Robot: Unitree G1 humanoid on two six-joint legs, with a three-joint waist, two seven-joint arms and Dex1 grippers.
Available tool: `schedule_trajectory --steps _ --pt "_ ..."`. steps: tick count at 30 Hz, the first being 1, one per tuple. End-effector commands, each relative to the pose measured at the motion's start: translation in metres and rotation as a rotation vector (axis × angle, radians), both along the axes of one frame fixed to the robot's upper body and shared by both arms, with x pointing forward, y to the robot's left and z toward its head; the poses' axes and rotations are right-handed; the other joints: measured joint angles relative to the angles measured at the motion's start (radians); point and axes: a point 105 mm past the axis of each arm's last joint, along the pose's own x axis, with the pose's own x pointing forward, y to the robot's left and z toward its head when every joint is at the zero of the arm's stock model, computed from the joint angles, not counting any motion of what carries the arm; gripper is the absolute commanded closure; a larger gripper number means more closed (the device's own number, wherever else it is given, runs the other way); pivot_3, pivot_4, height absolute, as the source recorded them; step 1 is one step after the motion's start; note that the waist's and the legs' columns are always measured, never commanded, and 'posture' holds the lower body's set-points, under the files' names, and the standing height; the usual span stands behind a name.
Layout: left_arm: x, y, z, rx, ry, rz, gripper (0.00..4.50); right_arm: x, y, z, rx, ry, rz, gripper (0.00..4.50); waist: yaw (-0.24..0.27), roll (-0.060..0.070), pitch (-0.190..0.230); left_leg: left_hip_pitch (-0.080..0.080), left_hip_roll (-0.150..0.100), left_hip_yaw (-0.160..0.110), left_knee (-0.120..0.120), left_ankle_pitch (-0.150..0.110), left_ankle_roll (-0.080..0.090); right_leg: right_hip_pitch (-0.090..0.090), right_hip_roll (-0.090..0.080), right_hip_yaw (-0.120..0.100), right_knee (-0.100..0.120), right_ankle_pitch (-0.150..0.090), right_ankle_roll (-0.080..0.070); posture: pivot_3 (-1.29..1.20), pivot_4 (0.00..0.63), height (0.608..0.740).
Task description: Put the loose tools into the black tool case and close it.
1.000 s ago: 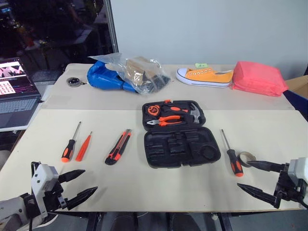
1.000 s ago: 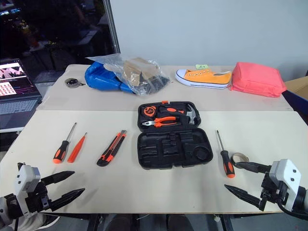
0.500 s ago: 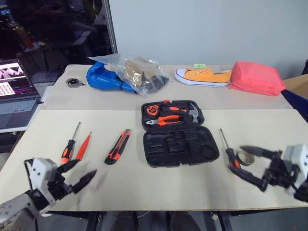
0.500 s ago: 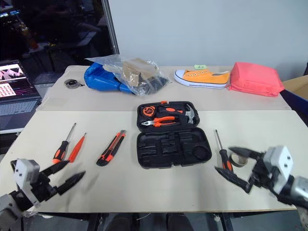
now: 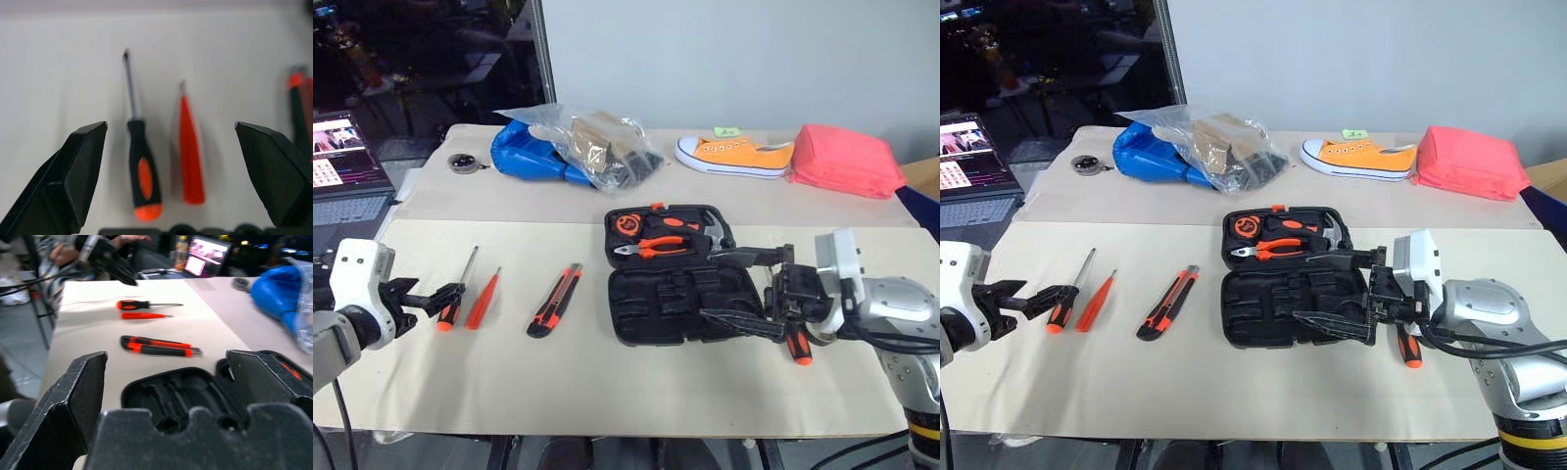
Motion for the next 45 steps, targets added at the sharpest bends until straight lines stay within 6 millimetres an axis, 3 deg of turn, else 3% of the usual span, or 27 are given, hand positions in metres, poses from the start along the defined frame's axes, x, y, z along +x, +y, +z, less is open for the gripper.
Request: schedule_trajectory --steps 1,8,12,15,19,23,31,34,40,41,42,45 --pt "0.004 -0.001 0.004 0.026 0.029 0.009 0.00 0.001 0.001 0.004 0.004 -0.044 0.023 0.02 0.001 0.000 0.000 0.000 0.000 0.000 0.000 0.000 0.000 0.000 0.000 0.000 0.000 0.000 0.000 0.00 0.150 0.740" --pt "0.008 0.004 0.007 0.012 0.023 0.009 0.00 -0.001 0.000 -0.002 0.001 -0.041 0.025 0.02 0.000 0.000 0.000 0.000 0.001 -0.001 0.001 0.000 0.000 0.000 0.001 -0.001 0.001 0.001 -0.001 0.00 0.150 0.740" --pt "0.006 -0.061 0.010 -0.103 0.042 -0.276 0.00 -0.001 -0.002 -0.007 -0.003 -0.037 0.018 0.02 0.008 0.000 0.000 0.000 0.001 -0.002 0.003 0.000 0.000 0.000 0.000 -0.004 0.001 0.001 -0.002 0.00 0.150 0.740" --pt "0.011 -0.067 0.007 -0.077 0.027 -0.267 0.00 -0.003 -0.001 -0.008 -0.002 -0.040 0.021 0.02 0.011 0.001 -0.001 0.000 0.000 -0.001 0.004 0.000 0.000 0.002 -0.002 -0.004 0.001 0.001 -0.001 0.00 0.150 0.740" --pt "0.022 -0.022 0.004 -0.010 0.019 -0.031 0.00 -0.006 0.000 -0.007 0.001 -0.040 0.023 0.02 -0.003 0.001 0.000 0.000 0.001 -0.002 0.004 0.000 0.000 0.001 0.002 -0.004 0.002 0.002 -0.002 0.00 0.150 0.740" --pt "0.022 0.010 -0.002 0.078 0.069 0.060 0.00 -0.007 -0.001 -0.010 -0.001 -0.035 0.020 0.02 -0.002 0.000 0.000 0.001 0.001 -0.002 0.004 0.000 0.000 -0.001 0.003 -0.004 0.008 0.000 -0.004 0.00 0.150 0.740" --pt "0.028 0.024 -0.036 0.073 0.165 0.107 0.00 -0.006 0.001 -0.010 0.000 -0.038 0.017 0.02 0.005 0.000 0.000 0.004 0.000 -0.001 0.005 0.001 0.000 0.001 -0.001 -0.004 0.009 0.000 -0.004 0.00 0.150 0.740" --pt "0.028 0.025 -0.051 0.071 0.192 0.129 0.71 -0.007 0.000 -0.009 -0.003 -0.040 0.008 0.00 0.004 0.000 0.000 0.003 0.000 -0.001 0.005 0.000 0.000 0.001 0.000 -0.004 0.009 0.000 -0.004 0.00 0.150 0.740" --pt "0.028 0.018 -0.058 0.060 0.167 0.096 3.06 -0.008 -0.002 -0.010 -0.004 -0.037 -0.009 0.00 0.004 0.001 0.000 0.002 0.001 -0.002 0.005 0.000 -0.001 0.000 0.000 -0.004 0.010 0.000 -0.004 0.00 0.150 0.740" --pt "0.032 0.013 -0.045 0.038 0.089 0.061 3.48 -0.007 -0.003 -0.011 -0.001 -0.038 -0.022 0.00 0.004 0.001 0.000 0.003 0.001 -0.002 0.005 0.000 -0.001 0.001 0.000 -0.004 0.010 0.000 -0.004 0.00 0.150 0.740" --pt "0.035 0.008 -0.030 0.011 0.005 0.026 3.64 -0.006 -0.005 -0.011 0.003 -0.038 -0.036 0.00 0.003 0.001 0.000 0.003 0.001 -0.001 0.005 0.000 -0.001 0.001 0.000 -0.004 0.010 0.000 -0.004 0.00 0.150 0.740" --pt "0.033 -0.025 0.029 -0.102 -0.193 -0.210 3.64 -0.005 -0.011 -0.012 0.010 -0.034 -0.076 0.00 0.004 -0.003 0.000 0.002 0.001 -0.001 0.005 0.001 -0.001 0.000 0.000 -0.004 0.011 0.000 -0.004 0.00 0.150 0.740"
